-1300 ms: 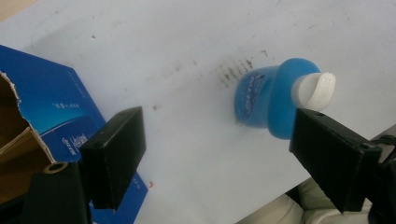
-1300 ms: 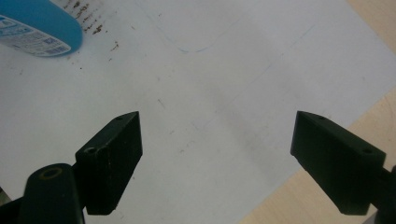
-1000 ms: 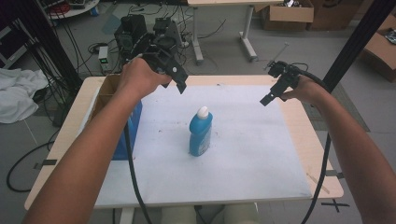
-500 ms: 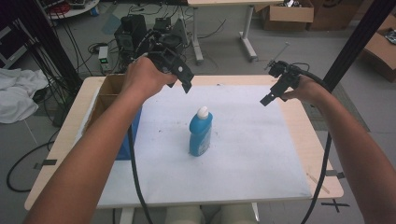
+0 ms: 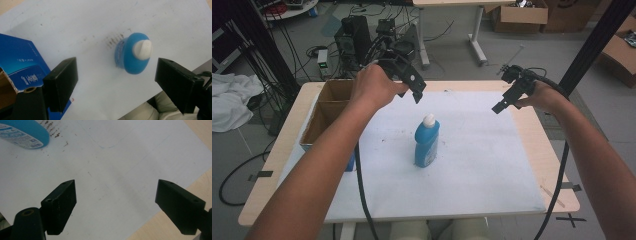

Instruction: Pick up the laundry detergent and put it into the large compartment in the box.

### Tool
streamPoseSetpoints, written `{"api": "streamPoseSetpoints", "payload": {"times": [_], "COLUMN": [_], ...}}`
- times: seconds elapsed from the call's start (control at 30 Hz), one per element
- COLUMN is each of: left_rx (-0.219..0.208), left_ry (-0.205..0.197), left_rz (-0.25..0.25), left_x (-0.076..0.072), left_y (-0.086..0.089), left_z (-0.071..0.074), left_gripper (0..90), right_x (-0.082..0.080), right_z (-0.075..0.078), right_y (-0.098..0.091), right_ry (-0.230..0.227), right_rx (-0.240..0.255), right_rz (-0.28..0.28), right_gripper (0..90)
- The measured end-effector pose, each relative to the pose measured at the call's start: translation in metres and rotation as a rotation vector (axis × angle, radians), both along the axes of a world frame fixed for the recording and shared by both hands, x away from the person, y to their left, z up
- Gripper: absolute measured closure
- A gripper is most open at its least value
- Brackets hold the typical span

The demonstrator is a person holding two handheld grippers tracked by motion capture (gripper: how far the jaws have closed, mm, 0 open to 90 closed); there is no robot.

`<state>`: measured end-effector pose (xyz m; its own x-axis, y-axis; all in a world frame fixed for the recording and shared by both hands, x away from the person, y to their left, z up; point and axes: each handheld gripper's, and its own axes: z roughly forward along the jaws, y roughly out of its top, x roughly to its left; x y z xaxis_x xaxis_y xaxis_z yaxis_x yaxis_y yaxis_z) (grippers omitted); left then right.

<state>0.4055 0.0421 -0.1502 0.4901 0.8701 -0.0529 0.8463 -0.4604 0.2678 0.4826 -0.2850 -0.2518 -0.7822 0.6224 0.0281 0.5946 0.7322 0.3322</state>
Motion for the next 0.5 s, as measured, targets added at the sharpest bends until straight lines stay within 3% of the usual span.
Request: {"api": "streamPoseSetpoints", "payload": {"times": [0.5], "left_rx": [0.007], "left_ry": [0.021], "left_rz": [-0.012], "left_x": [0.002], "left_y": [-0.026], "left_z": [-0.017], "left_gripper": [19.2], "right_x": [0.001], "right_z": [-0.005], "right_y": [-0.002], "right_ry": [0.004], "right_rx": [0.001], "right_rz": [0.006], "right_gripper": [17.0]}}
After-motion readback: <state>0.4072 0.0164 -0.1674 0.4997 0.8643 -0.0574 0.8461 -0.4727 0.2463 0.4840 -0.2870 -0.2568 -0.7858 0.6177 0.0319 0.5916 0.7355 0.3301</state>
